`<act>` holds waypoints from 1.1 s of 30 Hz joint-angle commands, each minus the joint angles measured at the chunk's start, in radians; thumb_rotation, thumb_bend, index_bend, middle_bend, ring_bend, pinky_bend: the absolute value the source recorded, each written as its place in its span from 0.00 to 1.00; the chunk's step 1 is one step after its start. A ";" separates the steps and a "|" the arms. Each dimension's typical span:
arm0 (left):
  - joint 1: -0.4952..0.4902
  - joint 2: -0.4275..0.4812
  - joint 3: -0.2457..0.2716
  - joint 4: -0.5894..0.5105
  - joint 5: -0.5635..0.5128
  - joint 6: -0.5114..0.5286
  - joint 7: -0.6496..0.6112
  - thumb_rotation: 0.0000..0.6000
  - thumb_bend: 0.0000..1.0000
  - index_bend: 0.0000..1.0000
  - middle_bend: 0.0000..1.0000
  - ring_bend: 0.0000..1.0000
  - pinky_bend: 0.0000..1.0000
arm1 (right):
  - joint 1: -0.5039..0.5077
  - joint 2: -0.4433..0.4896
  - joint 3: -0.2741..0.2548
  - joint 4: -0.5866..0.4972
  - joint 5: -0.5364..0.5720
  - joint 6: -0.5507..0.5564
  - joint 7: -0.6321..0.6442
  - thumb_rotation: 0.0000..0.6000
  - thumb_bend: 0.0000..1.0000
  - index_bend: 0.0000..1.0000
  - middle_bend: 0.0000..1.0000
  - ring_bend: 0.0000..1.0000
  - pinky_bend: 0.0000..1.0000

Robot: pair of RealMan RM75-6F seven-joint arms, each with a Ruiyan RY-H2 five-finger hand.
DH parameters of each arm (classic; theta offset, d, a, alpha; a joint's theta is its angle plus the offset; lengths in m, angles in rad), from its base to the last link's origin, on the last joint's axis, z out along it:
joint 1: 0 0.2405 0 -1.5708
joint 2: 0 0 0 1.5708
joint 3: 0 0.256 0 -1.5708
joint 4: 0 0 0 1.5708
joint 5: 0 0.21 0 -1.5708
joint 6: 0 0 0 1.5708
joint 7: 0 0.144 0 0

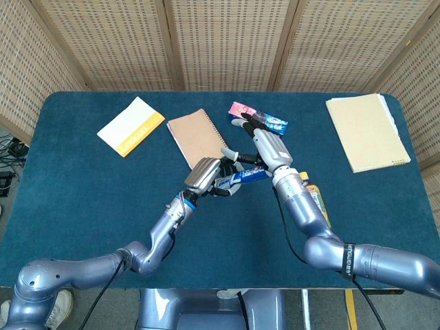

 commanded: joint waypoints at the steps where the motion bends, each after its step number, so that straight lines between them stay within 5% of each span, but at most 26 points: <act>1: 0.006 0.005 -0.001 -0.012 0.006 0.011 -0.012 1.00 0.57 0.75 0.58 0.53 0.53 | -0.017 0.014 0.004 -0.013 -0.015 -0.005 0.019 0.04 0.00 0.16 0.06 0.00 0.00; 33: 0.000 0.017 -0.034 -0.076 -0.025 0.031 -0.004 1.00 0.57 0.76 0.58 0.53 0.53 | -0.074 -0.008 0.030 -0.029 -0.099 -0.010 0.139 0.03 0.00 0.16 0.06 0.00 0.00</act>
